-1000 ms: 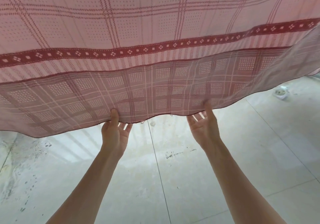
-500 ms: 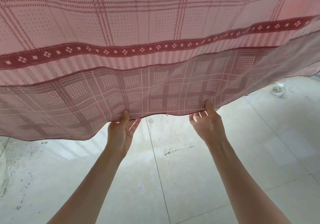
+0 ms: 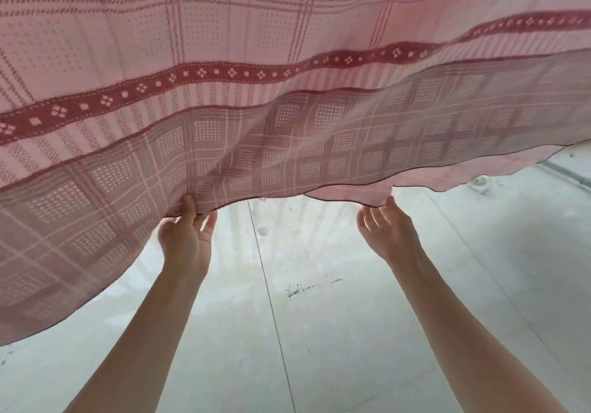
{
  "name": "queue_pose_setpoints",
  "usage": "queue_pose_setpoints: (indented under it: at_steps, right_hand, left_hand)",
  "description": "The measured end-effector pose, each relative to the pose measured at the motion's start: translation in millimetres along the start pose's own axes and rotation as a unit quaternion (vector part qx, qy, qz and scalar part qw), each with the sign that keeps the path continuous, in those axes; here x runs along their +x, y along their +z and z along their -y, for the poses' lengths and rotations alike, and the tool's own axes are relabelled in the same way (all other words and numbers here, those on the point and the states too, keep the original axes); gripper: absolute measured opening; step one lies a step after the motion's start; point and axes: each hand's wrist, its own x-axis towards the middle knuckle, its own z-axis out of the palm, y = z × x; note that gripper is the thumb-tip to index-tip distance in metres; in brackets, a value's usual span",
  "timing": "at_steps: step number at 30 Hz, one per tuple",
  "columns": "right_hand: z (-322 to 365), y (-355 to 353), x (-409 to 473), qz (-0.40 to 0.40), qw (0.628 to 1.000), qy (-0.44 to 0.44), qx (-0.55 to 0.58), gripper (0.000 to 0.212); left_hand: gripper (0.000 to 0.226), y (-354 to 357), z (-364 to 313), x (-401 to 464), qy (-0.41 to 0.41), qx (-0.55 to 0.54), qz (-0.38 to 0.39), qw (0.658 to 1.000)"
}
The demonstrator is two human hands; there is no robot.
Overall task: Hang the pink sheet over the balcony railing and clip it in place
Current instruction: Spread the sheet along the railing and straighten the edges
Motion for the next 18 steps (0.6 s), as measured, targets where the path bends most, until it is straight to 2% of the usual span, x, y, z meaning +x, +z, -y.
queue_pose_setpoints:
  at_steps: [3,9,10,13,18]
  right_hand:
    - [24,-9,12,-0.057,0.997,-0.031,-0.052,0.031]
    - [83,18,40,0.057,0.995,-0.063,-0.043,0.049]
    - [92,25,45,0.075,0.994,-0.068,-0.036,0.044]
    - [109,38,60,0.095,0.99,-0.104,0.009,0.012]
    - [102,12,74,0.081,0.989,-0.115,0.035,0.008]
  left_hand:
    - [0.004,9,3,2,-0.031,-0.019,-0.029,0.999]
    - [0.006,14,13,-2,-0.014,-0.01,-0.035,0.999]
    - [0.006,14,13,-3,-0.008,-0.008,-0.036,0.999]
    - [0.007,12,14,-2,0.012,0.0,-0.043,0.999]
    - [0.004,13,14,-5,0.035,0.024,-0.064,0.997]
